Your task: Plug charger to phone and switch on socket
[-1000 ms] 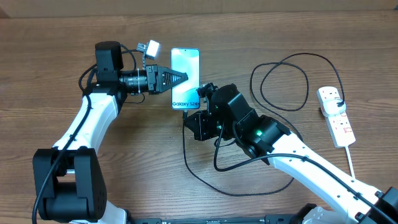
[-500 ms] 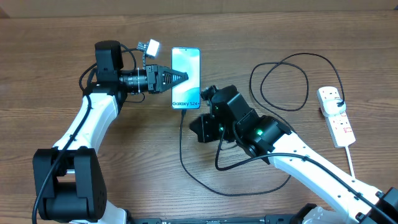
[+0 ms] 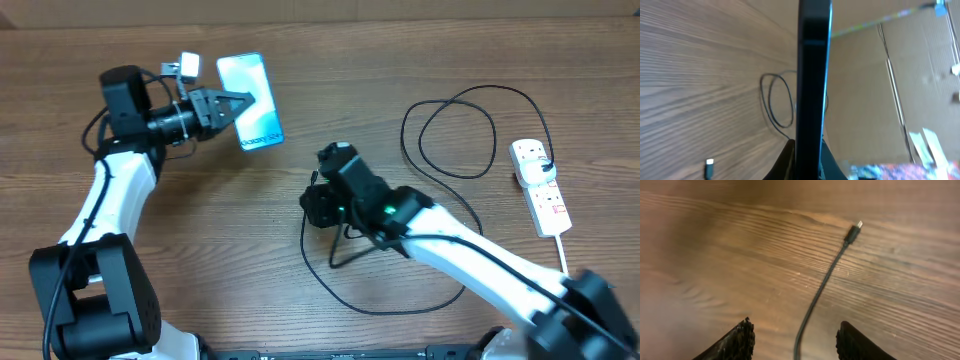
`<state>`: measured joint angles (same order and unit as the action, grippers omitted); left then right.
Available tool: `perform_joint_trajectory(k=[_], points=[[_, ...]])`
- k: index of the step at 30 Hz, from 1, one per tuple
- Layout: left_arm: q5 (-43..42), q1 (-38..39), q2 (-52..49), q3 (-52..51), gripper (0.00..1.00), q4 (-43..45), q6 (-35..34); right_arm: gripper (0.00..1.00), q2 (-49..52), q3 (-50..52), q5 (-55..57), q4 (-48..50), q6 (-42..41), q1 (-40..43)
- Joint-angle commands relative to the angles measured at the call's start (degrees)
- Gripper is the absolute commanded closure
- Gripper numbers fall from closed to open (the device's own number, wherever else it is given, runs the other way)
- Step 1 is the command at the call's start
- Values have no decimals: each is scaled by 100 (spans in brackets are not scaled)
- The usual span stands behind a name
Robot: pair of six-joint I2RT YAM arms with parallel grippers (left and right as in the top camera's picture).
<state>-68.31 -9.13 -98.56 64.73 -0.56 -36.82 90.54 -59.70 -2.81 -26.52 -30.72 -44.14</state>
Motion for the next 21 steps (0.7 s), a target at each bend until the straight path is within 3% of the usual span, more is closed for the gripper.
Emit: perform_joint_trajectory(k=[1, 11, 21], points=[[-79, -208, 44, 28, 96, 31, -94, 47, 713, -205, 404, 136, -544, -44], [-76, -258, 44, 28, 96, -181, -46, 50, 2603, -2041, 1331, -796, -1161, -15], [-229, -260, 44, 28, 96, -221, -44, 57, 3042, -2256, 1755, -658, -1696, 9]])
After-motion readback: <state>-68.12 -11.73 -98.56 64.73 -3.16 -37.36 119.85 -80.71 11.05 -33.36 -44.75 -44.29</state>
